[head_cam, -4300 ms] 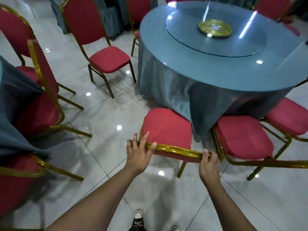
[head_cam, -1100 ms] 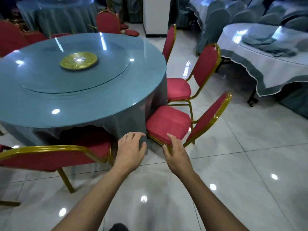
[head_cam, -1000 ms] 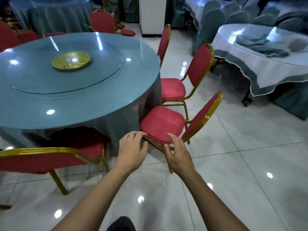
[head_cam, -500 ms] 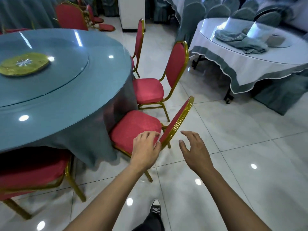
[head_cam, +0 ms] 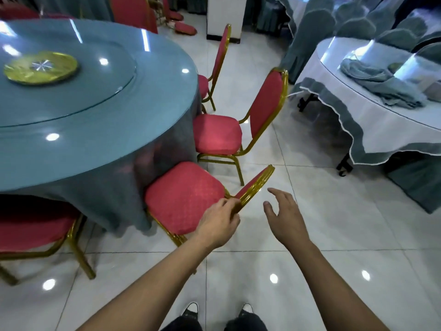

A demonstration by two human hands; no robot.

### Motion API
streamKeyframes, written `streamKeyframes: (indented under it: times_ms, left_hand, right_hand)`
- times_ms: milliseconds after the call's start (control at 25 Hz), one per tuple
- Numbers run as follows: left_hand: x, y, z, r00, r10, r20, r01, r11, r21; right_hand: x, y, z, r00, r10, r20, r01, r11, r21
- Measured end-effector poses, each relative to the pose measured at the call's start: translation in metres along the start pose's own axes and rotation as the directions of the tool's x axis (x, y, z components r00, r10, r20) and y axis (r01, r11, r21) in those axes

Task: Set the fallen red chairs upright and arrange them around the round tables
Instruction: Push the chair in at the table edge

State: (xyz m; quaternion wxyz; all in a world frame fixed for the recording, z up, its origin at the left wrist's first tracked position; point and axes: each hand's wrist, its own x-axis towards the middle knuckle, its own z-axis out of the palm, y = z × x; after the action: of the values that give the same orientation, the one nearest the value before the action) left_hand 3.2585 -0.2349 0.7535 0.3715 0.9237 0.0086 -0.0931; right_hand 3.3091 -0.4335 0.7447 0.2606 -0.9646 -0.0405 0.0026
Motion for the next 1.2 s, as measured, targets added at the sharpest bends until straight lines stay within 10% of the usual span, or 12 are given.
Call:
streamKeyframes:
  times_ms: [720,1200]
  left_hand:
    - [0.026,0.040,0.109,0.684,-0.603,-0.411,0.650,0.760,-0.032]
    - [-0.045,-0.098,0.012,0.632,-0.598,-0.493,0.730,0.673,0.119]
  right_hand:
    - [0.184,0.067,0.042,0.779,-0.395,0.486,0.466,0.884,-0.028]
    - [0.145,-0.042,0.089,0.682,-0.538,0.495,0.612,0.791,0.017]
